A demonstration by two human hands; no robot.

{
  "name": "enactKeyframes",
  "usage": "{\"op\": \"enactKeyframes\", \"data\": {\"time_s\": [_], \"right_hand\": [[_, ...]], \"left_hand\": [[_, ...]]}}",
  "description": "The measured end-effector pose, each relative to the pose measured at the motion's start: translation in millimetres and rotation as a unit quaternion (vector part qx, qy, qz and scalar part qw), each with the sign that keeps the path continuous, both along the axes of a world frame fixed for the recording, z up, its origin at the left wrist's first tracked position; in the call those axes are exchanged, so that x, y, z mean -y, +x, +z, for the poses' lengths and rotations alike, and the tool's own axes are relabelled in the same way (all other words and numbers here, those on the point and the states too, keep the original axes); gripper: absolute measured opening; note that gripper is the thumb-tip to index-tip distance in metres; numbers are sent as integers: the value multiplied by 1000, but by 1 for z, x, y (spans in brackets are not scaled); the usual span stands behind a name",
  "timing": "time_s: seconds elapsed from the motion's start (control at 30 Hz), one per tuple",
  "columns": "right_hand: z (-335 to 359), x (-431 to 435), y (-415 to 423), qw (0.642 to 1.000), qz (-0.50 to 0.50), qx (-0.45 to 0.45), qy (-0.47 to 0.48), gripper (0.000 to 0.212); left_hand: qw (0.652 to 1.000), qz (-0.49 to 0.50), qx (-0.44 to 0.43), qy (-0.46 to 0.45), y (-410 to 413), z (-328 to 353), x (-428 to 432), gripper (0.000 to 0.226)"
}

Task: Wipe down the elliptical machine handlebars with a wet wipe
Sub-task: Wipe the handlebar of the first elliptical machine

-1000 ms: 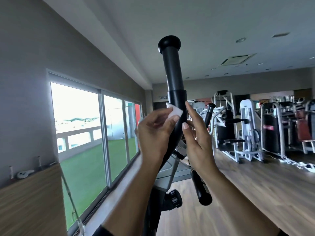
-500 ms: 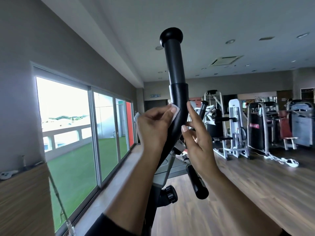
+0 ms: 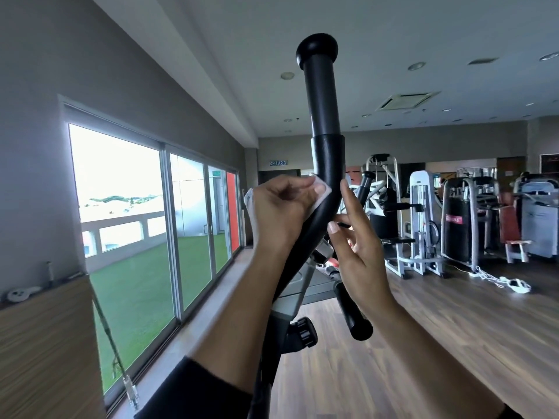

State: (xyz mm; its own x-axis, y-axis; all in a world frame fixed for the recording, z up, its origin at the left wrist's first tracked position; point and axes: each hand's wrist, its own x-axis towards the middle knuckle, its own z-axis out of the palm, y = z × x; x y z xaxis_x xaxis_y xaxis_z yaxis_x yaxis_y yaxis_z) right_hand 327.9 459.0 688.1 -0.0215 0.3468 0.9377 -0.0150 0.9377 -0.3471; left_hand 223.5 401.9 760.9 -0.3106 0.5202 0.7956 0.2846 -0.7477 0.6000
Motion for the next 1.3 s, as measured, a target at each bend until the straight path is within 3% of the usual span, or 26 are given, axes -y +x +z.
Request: {"op": "enactKeyframes", "data": {"time_s": [0.2, 0.27, 0.43, 0.6, 0.77, 1.3], "right_hand": [[-3, 0, 1, 1000, -9, 10, -1, 53], [-4, 1, 0, 1000, -10, 7, -1, 53], [-4, 2, -4, 1000, -14, -9, -13, 55], [-3, 0, 0, 1000, -25, -4, 3, 53], [1, -8, 0, 999, -38, -17, 16, 50], [10, -29, 8, 997, 41, 32, 53, 56]], "left_hand": [[991, 24, -109, -78, -41, -29, 8, 13], [990, 17, -110, -91, -47, -32, 9, 13], [997, 12, -69, -38, -24, -29, 4, 13], [996, 54, -65, -42, -40, -58, 16, 15], [993, 100, -57, 38, -16, -52, 8, 17], [946, 272, -99, 145, 3, -79, 2, 24]]}}
